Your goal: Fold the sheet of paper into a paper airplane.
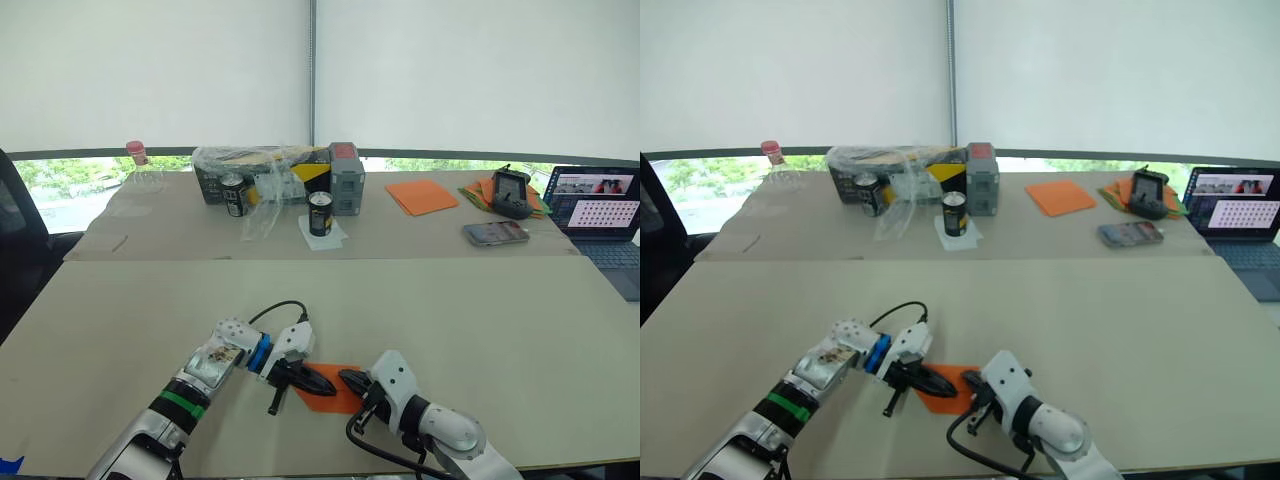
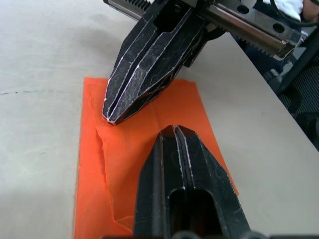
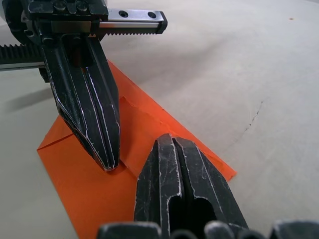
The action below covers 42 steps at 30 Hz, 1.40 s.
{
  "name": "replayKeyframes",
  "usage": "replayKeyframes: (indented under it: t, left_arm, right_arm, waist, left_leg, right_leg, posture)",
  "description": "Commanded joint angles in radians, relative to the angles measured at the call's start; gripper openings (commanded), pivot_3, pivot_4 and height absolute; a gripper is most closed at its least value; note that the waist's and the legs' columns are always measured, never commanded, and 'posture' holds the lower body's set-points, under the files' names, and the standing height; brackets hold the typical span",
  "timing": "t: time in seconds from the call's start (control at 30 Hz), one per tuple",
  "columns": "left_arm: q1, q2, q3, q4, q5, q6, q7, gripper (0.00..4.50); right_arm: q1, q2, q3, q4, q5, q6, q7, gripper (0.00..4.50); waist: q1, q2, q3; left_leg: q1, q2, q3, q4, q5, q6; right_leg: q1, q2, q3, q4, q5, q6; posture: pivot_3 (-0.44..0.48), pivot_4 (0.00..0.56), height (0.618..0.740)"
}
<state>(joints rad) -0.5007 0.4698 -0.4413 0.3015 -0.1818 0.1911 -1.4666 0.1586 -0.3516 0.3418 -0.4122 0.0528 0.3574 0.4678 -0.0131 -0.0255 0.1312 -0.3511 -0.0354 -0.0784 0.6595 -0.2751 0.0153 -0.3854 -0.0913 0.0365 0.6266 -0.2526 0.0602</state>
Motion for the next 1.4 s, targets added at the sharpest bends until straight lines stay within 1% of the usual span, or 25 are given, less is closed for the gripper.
replayKeyframes:
  t: [0.03, 0.23, 0.3, 0.4, 0.47, 0.57, 0.77, 0.9, 1.0, 1.13, 1.23, 1.27, 1.3, 1.33, 1.4]
  left_arm:
    - [0.040, 0.081, -0.023, 0.121, 0.085, 0.066, 0.017, 0.00]
    - [0.078, 0.131, 0.023, 0.112, 0.043, 0.084, -0.005, 0.00]
    - [0.119, 0.173, 0.040, 0.090, 0.036, 0.059, -0.017, 0.00]
    - [0.167, 0.216, 0.058, 0.044, 0.019, 0.047, -0.023, 0.00]
    - [0.187, 0.231, 0.073, 0.022, 0.008, 0.053, -0.021, 0.00]
    - [0.212, 0.257, 0.105, 0.010, -0.007, 0.055, -0.016, 0.00]
    - [0.298, 0.311, 0.197, -0.099, -0.109, 0.064, -0.055, 0.00]
    - [0.341, 0.338, 0.237, -0.189, -0.159, 0.069, -0.074, 0.00]
    - [0.343, 0.331, 0.281, -0.255, -0.226, 0.135, -0.051, 0.00]
    - [0.311, 0.317, 0.325, -0.294, -0.284, 0.207, -0.020, 0.00]
    - [0.291, 0.325, 0.349, -0.329, -0.337, 0.290, -0.010, 0.00]
    - [0.288, 0.331, 0.355, -0.340, -0.348, 0.310, -0.011, 0.00]
    - [0.284, 0.338, 0.359, -0.350, -0.357, 0.326, -0.012, 0.00]
    - [0.281, 0.344, 0.362, -0.358, -0.362, 0.337, -0.012, 0.00]
    - [0.269, 0.357, 0.367, -0.363, -0.369, 0.356, -0.016, 0.00]
  right_arm:
    - [0.018, -0.014, -0.011, 0.064, -0.016, 0.052, -0.012, 0.02]
    - [-0.001, -0.017, -0.005, 0.083, -0.012, 0.048, 0.005, 0.02]
    - [-0.019, -0.020, -0.001, 0.098, -0.010, 0.047, 0.018, 0.02]
    - [-0.037, -0.023, -0.001, 0.115, -0.008, 0.044, 0.032, 0.02]
    - [-0.044, -0.025, 0.000, 0.123, -0.008, 0.043, 0.041, 0.02]
    - [-0.057, -0.022, 0.004, 0.137, -0.008, 0.040, 0.051, 0.02]
    - [-0.082, -0.020, 0.014, 0.170, -0.007, 0.031, 0.075, 0.02]
    - [-0.094, -0.021, 0.012, 0.184, -0.009, 0.027, 0.087, 0.02]
    - [-0.102, -0.021, 0.003, 0.184, -0.007, 0.012, 0.094, 0.02]
    - [-0.116, -0.028, -0.046, 0.111, 0.041, 0.006, 0.118, 0.02]
    - [-0.131, -0.040, -0.087, 0.007, 0.101, 0.045, 0.138, 0.02]
    - [-0.137, -0.053, -0.099, -0.037, 0.131, 0.081, 0.155, 0.02]
    - [-0.146, -0.076, -0.110, -0.083, 0.154, 0.116, 0.173, 0.02]
    - [-0.157, -0.096, -0.126, -0.123, 0.176, 0.147, 0.186, 0.02]
    - [-0.191, -0.126, -0.178, -0.190, 0.229, 0.202, 0.195, 0.02]
  waist:
    - [-0.005, 0.000, -0.001]
    - [-0.016, 0.000, -0.001]
    - [-0.026, 0.000, -0.001]
    - [-0.034, 0.000, -0.002]
    - [-0.033, 0.001, -0.002]
    - [-0.033, 0.003, -0.002]
    - [-0.036, 0.005, -0.001]
    - [-0.032, 0.006, 0.000]
    - [-0.029, 0.006, 0.002]
    - [-0.024, 0.002, 0.007]
    - [-0.018, 0.005, 0.012]
    - [-0.017, 0.006, 0.012]
    - [-0.017, 0.006, 0.012]
    - [-0.016, 0.006, 0.014]
    - [-0.018, 0.006, 0.015]
  left_leg:
    - [0.001, 0.000, 0.000, 0.000, 0.000, 0.000]
    - [0.003, 0.007, 0.000, -0.001, 0.000, 0.000]
    - [0.003, 0.012, 0.000, -0.001, 0.000, 0.000]
    - [0.007, 0.017, 0.001, -0.004, -0.001, 0.002]
    - [0.013, 0.017, 0.002, -0.014, -0.001, 0.002]
    - [0.015, 0.019, 0.001, -0.017, -0.001, 0.002]
    - [0.015, 0.026, 0.002, -0.017, -0.001, 0.002]
    - [0.015, 0.028, 0.002, -0.017, -0.001, 0.001]
    - [0.014, 0.030, 0.003, -0.017, -0.002, 0.000]
    - [0.012, 0.032, 0.003, -0.017, -0.002, 0.000]
    - [0.010, 0.032, 0.003, -0.016, -0.002, 0.000]
    - [0.006, 0.032, 0.003, -0.016, -0.002, 0.000]
    - [0.002, 0.031, 0.003, -0.015, -0.001, -0.001]
    - [-0.003, 0.031, 0.003, -0.014, -0.001, -0.001]
    - [-0.008, 0.030, 0.003, -0.013, 0.000, -0.003]
  right_leg:
    - [0.000, 0.001, 0.000, 0.000, 0.000, 0.001]
    - [0.000, 0.007, 0.001, 0.002, -0.001, 0.000]
    - [0.000, 0.010, 0.001, 0.002, -0.001, -0.001]
    - [0.000, 0.016, 0.002, 0.002, -0.001, -0.008]
    - [0.000, 0.017, 0.004, 0.003, -0.002, -0.011]
    - [-0.001, 0.021, 0.004, 0.005, -0.005, -0.015]
    - [-0.002, 0.025, 0.005, 0.005, -0.004, -0.018]
    - [-0.002, 0.026, 0.004, 0.004, -0.004, -0.019]
    - [-0.002, 0.028, 0.005, 0.003, -0.004, -0.020]
    - [-0.004, 0.030, 0.004, 0.003, -0.003, -0.022]
    - [-0.006, 0.031, 0.004, 0.003, -0.002, -0.023]
    - [-0.008, 0.031, 0.004, 0.003, -0.001, -0.024]
    - [-0.013, 0.030, 0.004, 0.004, 0.002, -0.030]
    - [-0.018, 0.030, 0.004, 0.005, 0.003, -0.031]
    - [-0.024, 0.030, 0.004, 0.006, 0.004, -0.032]
  posture:
    - [0.000, 0.150, 0.739]
    - [0.000, 0.150, 0.739]
    - [0.000, 0.150, 0.739]
    - [0.000, 0.150, 0.739]
    - [0.000, 0.150, 0.739]
    - [0.000, 0.150, 0.739]
    - [0.000, 0.150, 0.739]
    - [0.000, 0.150, 0.739]
    - [0.000, 0.150, 0.739]
    - [0.000, 0.150, 0.739]
    - [0.000, 0.150, 0.739]
    - [0.000, 0.150, 0.739]
    - [0.000, 0.150, 0.739]
    - [0.000, 0.150, 0.739]
    - [0.000, 0.150, 0.739]
